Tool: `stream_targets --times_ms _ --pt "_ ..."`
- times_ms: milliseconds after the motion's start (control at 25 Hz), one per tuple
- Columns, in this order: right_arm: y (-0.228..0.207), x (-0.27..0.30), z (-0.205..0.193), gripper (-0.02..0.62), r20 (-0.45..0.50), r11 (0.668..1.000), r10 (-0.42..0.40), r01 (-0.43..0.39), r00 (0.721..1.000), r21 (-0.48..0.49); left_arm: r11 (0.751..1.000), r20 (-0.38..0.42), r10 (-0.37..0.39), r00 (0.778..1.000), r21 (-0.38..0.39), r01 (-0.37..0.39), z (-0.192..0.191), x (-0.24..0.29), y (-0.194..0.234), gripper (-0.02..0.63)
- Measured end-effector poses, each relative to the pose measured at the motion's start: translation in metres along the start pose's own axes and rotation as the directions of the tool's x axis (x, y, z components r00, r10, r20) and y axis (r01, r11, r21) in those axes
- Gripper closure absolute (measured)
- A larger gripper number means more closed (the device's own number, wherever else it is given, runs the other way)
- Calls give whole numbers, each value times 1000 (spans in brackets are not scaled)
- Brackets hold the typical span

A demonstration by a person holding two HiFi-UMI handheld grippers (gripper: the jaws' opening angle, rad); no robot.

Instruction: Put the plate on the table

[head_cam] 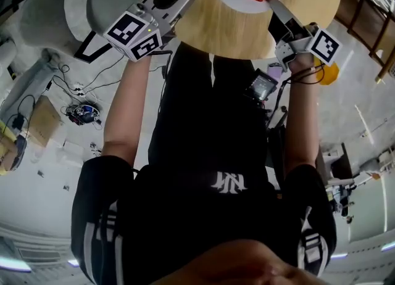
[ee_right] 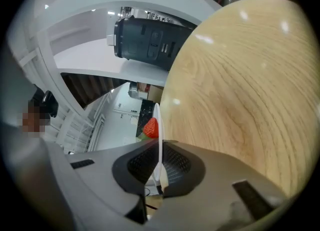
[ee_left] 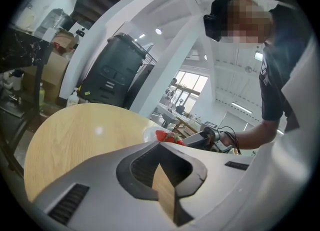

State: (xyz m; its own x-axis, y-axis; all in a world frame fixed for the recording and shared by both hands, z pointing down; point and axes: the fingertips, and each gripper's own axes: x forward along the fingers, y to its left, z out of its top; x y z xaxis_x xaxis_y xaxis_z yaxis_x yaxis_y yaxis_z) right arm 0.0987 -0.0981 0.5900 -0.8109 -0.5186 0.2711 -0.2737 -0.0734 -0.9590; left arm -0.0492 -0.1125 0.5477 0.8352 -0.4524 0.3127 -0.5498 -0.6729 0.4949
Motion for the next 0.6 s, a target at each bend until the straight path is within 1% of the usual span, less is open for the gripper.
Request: stream_targets --times_ms 160,480,600 --pt "-7 0 1 581 1 1000 -16 16 1000 2 999 26 -16 1000 -35 17 4 9 -4 595" --pt "-13 -2 -1 580 1 999 -44 44 999 20 998 25 -35 999 -45 36 2 17 -12 597" --pt "-13 -1 -1 580 -4 999 -40 40 999 18 998 18 -41 999 -48 42 -2 20 -13 595"
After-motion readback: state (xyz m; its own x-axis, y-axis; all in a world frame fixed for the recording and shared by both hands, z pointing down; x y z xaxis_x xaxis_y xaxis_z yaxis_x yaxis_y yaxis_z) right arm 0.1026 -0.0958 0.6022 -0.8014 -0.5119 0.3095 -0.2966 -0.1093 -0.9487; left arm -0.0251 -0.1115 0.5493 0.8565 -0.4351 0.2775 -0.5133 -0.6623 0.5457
